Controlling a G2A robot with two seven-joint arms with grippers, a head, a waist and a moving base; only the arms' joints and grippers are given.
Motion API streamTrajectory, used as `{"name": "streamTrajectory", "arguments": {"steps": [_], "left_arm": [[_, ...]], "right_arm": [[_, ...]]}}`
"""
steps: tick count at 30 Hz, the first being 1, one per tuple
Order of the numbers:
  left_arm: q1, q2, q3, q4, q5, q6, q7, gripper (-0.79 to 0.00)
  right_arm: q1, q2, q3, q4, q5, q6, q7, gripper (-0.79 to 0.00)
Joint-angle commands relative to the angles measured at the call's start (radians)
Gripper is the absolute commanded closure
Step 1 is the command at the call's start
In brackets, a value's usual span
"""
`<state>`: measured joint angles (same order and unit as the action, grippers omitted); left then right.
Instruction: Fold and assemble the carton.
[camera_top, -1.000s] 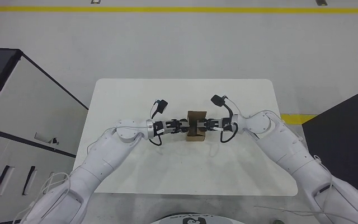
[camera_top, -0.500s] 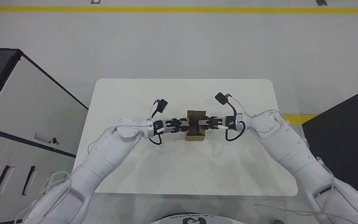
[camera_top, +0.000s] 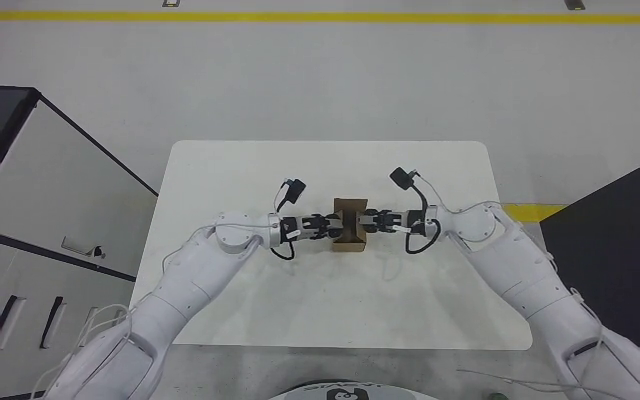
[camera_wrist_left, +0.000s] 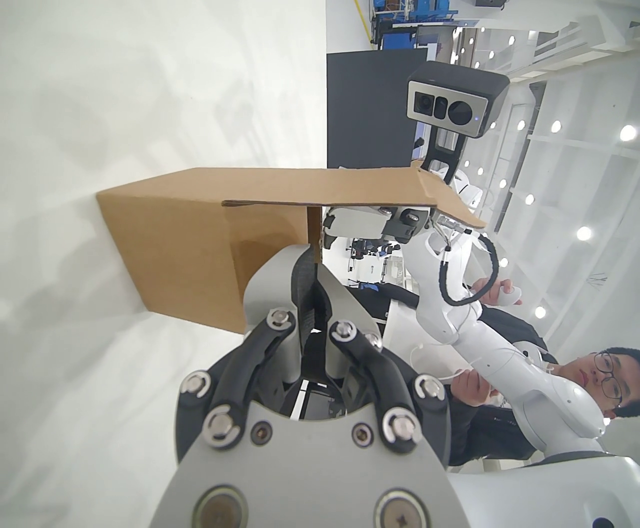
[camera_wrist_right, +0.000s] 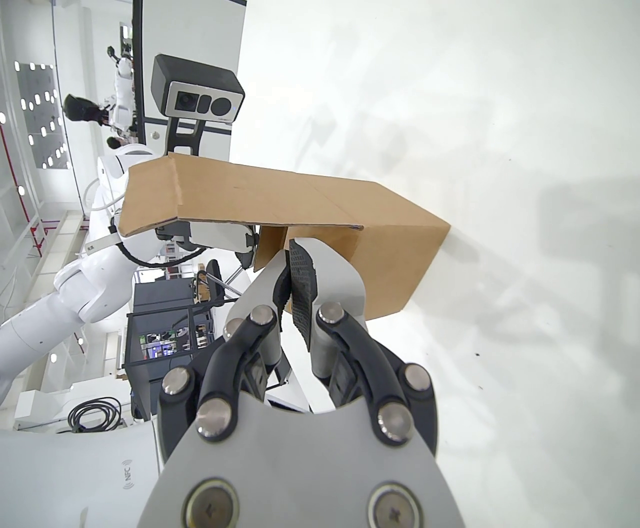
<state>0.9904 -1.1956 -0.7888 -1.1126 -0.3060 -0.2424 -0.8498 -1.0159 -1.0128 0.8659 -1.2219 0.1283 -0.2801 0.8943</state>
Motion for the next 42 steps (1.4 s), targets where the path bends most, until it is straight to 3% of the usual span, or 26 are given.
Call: {"name": "streamTrajectory", "arguments": {"steps": [1, 18, 42], "left_arm": [[-0.003, -0.003, 0.003, 0.004, 0.005, 0.001, 0.002, 0.0], [-0.007, -0.022, 0.014, 0.018, 0.034, 0.006, 0.0, 0.0], [-0.017, -0.04, 0.009, 0.033, 0.083, 0.029, 0.009, 0.0]], "right_arm": [[0.001, -0.003, -0.002, 0.0, 0.0, 0.003, 0.001, 0.0], [0.016, -0.022, -0.029, -0.044, -0.086, 0.082, -0.013, 0.0], [0.034, -0.045, -0.036, -0.034, -0.14, 0.119, -0.015, 0.0]]}}
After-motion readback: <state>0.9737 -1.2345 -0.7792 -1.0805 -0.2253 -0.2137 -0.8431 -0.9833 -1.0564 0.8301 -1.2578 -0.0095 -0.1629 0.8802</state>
